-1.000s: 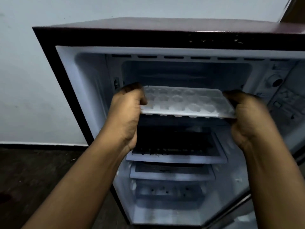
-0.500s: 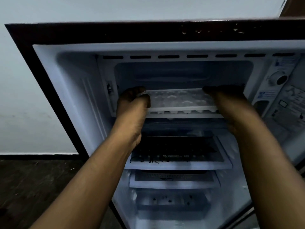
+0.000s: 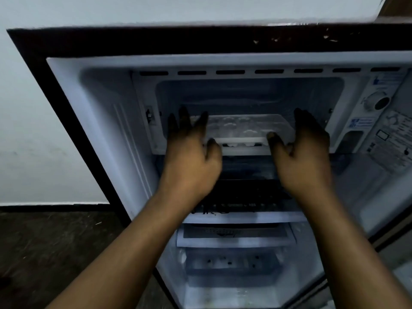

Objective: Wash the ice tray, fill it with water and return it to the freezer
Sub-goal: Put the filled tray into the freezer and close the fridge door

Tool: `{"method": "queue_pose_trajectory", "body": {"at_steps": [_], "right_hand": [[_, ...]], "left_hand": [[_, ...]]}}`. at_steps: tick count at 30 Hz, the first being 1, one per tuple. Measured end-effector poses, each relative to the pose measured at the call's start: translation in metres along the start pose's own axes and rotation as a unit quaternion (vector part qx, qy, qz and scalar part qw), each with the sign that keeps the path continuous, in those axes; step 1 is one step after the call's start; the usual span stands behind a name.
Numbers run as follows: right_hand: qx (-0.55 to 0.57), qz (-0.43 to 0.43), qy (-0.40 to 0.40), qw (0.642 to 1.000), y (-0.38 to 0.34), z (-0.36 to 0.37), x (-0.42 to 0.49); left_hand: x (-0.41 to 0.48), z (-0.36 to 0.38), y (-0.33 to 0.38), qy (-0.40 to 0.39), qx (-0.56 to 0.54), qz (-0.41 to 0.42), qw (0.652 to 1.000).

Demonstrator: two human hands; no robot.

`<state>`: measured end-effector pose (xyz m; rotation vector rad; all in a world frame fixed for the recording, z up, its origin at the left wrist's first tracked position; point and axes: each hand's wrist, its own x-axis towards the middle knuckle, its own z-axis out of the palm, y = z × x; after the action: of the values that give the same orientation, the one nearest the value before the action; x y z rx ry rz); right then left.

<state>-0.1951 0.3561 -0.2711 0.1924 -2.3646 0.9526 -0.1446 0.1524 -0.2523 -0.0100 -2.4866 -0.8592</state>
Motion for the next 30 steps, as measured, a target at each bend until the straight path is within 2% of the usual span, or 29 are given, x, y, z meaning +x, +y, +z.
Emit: {"method": "queue_pose_trajectory", "body": {"at_steps": [3, 6, 12, 24, 30], "right_hand": [[-0.03, -0.097, 0.064, 0.993, 0.004, 0.01, -0.025], [-0.069, -0.128, 0.077, 0.986, 0.008, 0.021, -0.038], [-0.066, -0.131, 0.034, 0.989, 0.021, 0.033, -0.043], [-0.17, -0.115, -0.045, 0.978, 0.026, 0.042, -0.019], [-0.2, -0.102, -0.089, 0.97, 0.023, 0.038, -0.011]], "left_hand": [[-0.009, 0.007, -0.007, -0.027, 0.164, 0.121, 0.979], [-0.013, 0.011, -0.016, -0.053, 0.192, 0.145, 0.969], [-0.011, 0.022, -0.034, -0.065, 0.227, 0.186, 0.954], [0.016, 0.025, -0.036, -0.152, 0.188, 0.124, 0.962], [0.024, 0.029, -0.04, -0.156, 0.188, 0.127, 0.961]]}}
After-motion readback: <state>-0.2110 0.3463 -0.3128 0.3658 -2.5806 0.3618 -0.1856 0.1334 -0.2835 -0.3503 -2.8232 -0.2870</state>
